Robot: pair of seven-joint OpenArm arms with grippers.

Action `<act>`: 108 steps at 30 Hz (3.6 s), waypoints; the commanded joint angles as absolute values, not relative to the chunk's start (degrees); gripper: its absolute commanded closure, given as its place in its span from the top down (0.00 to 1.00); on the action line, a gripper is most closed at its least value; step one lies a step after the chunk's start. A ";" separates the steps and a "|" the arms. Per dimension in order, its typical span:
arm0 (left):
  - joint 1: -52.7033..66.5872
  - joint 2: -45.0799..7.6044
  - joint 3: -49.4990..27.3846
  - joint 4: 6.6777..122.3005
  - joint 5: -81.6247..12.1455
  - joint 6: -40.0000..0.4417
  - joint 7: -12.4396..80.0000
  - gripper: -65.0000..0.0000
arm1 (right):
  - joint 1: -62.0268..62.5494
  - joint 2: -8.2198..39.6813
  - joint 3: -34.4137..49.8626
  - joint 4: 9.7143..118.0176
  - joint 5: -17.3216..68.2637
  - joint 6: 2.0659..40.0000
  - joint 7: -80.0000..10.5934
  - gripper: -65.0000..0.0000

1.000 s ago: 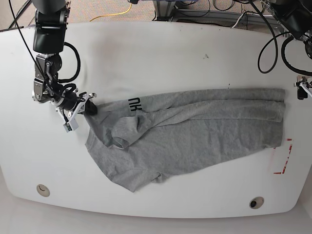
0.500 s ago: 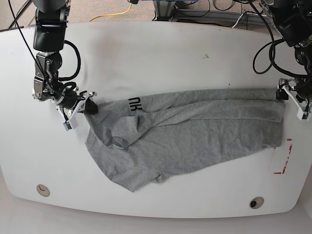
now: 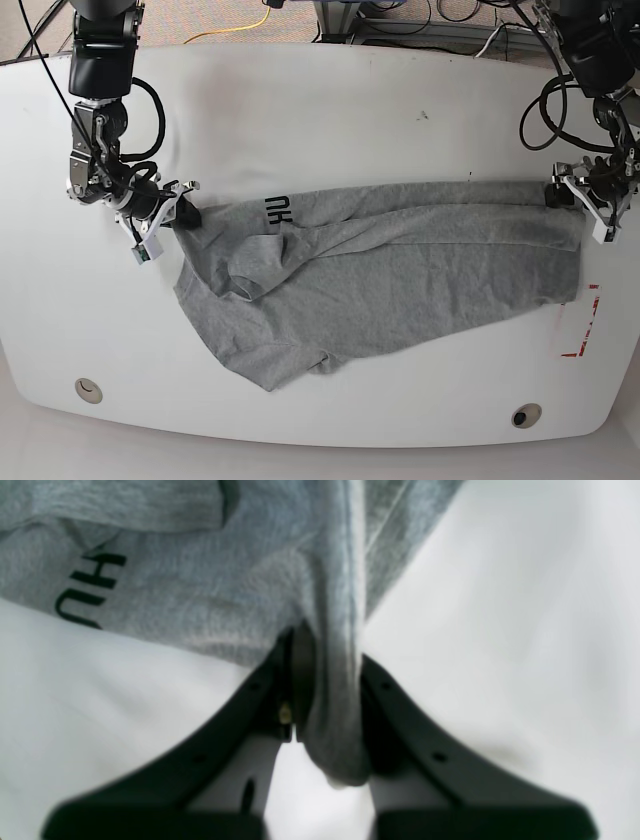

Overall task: Layout the t-shirt on the table in an organized manner, then fold the t-shirt properly
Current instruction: 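Grasp the folded shirt edge with the right gripper, then the left, then drag the folded shirt edge away from the hem with both grippers, then release the shirt edge and move both grippers to the shirt's hem corners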

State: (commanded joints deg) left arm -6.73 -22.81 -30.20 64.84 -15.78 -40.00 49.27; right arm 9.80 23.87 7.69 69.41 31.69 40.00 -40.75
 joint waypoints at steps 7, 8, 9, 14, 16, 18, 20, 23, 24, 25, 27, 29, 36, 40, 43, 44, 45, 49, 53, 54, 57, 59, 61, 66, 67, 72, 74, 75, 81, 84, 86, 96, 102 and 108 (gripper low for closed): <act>-6.20 -22.90 -27.82 62.46 -15.60 -40.00 48.04 0.05 | 9.80 23.87 7.87 69.41 31.69 40.00 -41.63 0.01; -5.76 -22.90 -27.82 62.11 -15.60 -40.00 48.04 0.01 | 9.80 23.96 7.87 69.41 31.69 40.00 -41.63 0.01; -5.32 -22.90 -27.74 62.02 -15.60 -40.00 48.04 0.00 | 9.80 23.96 7.87 69.41 31.69 40.00 -41.63 0.01; -3.03 -22.90 -27.74 64.22 -15.60 -40.00 48.31 0.00 | 8.84 24.22 7.87 69.49 31.69 40.00 -41.80 0.01; -1.19 -22.90 -27.74 66.42 -15.69 -40.00 48.92 0.00 | 8.04 24.40 7.87 69.58 31.69 40.00 -41.80 0.01; 1.01 -22.90 -27.74 70.11 -15.87 -40.00 51.03 0.00 | 6.99 24.48 7.87 69.58 31.69 40.00 -41.80 0.01; 3.03 -22.55 -27.74 73.80 -15.96 -40.00 52.44 0.00 | 5.76 25.45 7.96 69.67 31.78 40.00 -43.03 0.01; 6.29 -21.23 -28.00 79.69 -15.87 -40.00 54.90 0.00 | 2.68 25.63 11.82 72.75 31.78 40.00 -46.37 0.01; 7.16 -21.05 -28.09 80.92 -15.78 -40.00 55.43 0.00 | 1.27 25.45 13.49 74.07 31.78 40.00 -47.25 0.01; 8.22 -21.05 -28.09 82.33 -15.87 -40.00 56.13 0.00 | -0.04 25.45 14.90 75.74 31.78 40.00 -48.04 0.01; 10.15 -20.97 -28.09 84.97 -15.87 -40.00 57.27 0.00 | -2.24 25.19 16.66 78.90 31.78 40.00 -49.63 0.01; 11.82 -20.97 -28.09 87.60 -15.87 -40.00 58.15 0.00 | -4.18 24.57 17.27 82.15 31.69 40.00 -51.30 0.01; 17.27 -20.97 -28.09 94.99 -15.87 -40.00 61.32 0.00 | -12.53 23.78 22.90 92.00 31.60 40.00 -57.54 0.01; 20.62 -21.05 -28.09 98.15 -15.87 -40.00 61.32 0.00 | -17.10 22.29 25.27 96.92 31.69 40.00 -58.42 0.01; 22.37 -21.05 -28.09 99.74 -15.87 -40.00 61.32 0.00 | -20.35 21.85 26.42 100.09 31.43 40.00 -58.42 0.01; 23.25 -20.97 -28.09 100.26 -15.87 -40.00 61.49 0.01 | -21.85 21.85 26.77 101.23 31.69 40.00 -58.51 0.01; 24.04 -20.97 -28.09 100.62 -15.87 -40.00 61.85 0.01 | -23.25 21.85 26.95 102.37 31.69 40.00 -58.51 0.01; 24.75 -20.97 -28.00 101.05 -15.96 -40.00 64.04 0.01 | -26.51 20.79 27.03 104.22 31.69 40.00 -58.51 0.01; 24.75 -20.79 -27.74 101.05 -15.96 -40.00 64.57 0.01 | -29.32 18.86 30.20 104.48 31.60 40.00 -58.51 0.01; 24.66 -20.62 -27.74 101.05 -16.04 -40.00 64.57 0.01 | -29.85 18.33 30.90 104.48 31.43 40.00 -58.51 0.01; 24.66 -19.12 -27.65 101.05 -16.04 -40.00 64.57 0.01 | -31.16 17.89 31.52 104.48 31.60 40.00 -58.51 0.01; 24.40 -18.95 -27.65 101.05 -15.96 -40.00 64.57 0.01 | -31.96 17.80 32.04 104.48 31.69 40.00 -58.51 0.01; 23.43 -18.86 -27.56 101.05 -15.96 -40.00 64.57 0.01 | -32.40 17.36 32.66 104.48 31.69 40.00 -58.51 0.01; 21.67 -18.86 -26.07 100.97 -15.96 -40.00 64.57 0.01 | -33.89 14.99 35.21 104.48 31.25 40.00 -58.51 0.01; 21.32 -18.86 -26.07 100.97 -15.96 -40.00 64.57 0.01 | -34.15 14.99 35.47 104.57 31.34 40.00 -58.51 0.01; 20.00 -19.03 -25.27 100.97 -15.87 -40.00 64.57 0.01 | -34.68 14.99 35.65 104.57 31.34 40.00 -58.51 0.02; 19.91 -19.12 -25.27 100.97 -15.87 -40.00 64.66 0.01 | -34.51 14.99 35.65 104.57 31.34 40.00 -58.51 0.02; 19.91 -19.12 -25.27 100.97 -15.87 -40.00 64.66 0.01 | -34.42 14.99 35.65 104.57 31.34 40.00 -58.51 0.02; 20.09 -19.30 -25.36 101.14 -15.87 -40.00 66.68 0.26 | -34.24 14.99 35.65 104.57 31.25 40.00 -58.51 0.25; 20.18 -19.30 -25.71 103.16 -15.69 -40.00 67.38 0.53 | -34.24 14.99 35.74 104.57 31.25 40.00 -58.51 0.48; 21.05 -19.30 -25.71 105.45 -15.69 -40.00 67.47 0.66 | -33.71 15.08 35.74 104.57 31.34 40.00 -58.51 0.62; 19.82 -21.93 -28.26 111.34 -16.04 -40.00 69.41 0.69 | -31.52 15.60 35.82 112.40 31.16 40.00 -58.51 0.70; 14.20 -22.02 -33.01 111.34 -16.04 -40.00 69.41 0.69 | -26.77 18.33 35.74 112.66 31.25 40.00 -58.77 0.70; 6.11 -22.02 -35.30 110.20 -15.52 -40.00 69.41 0.69 | -15.96 20.62 35.21 109.93 31.25 40.00 -59.91 0.71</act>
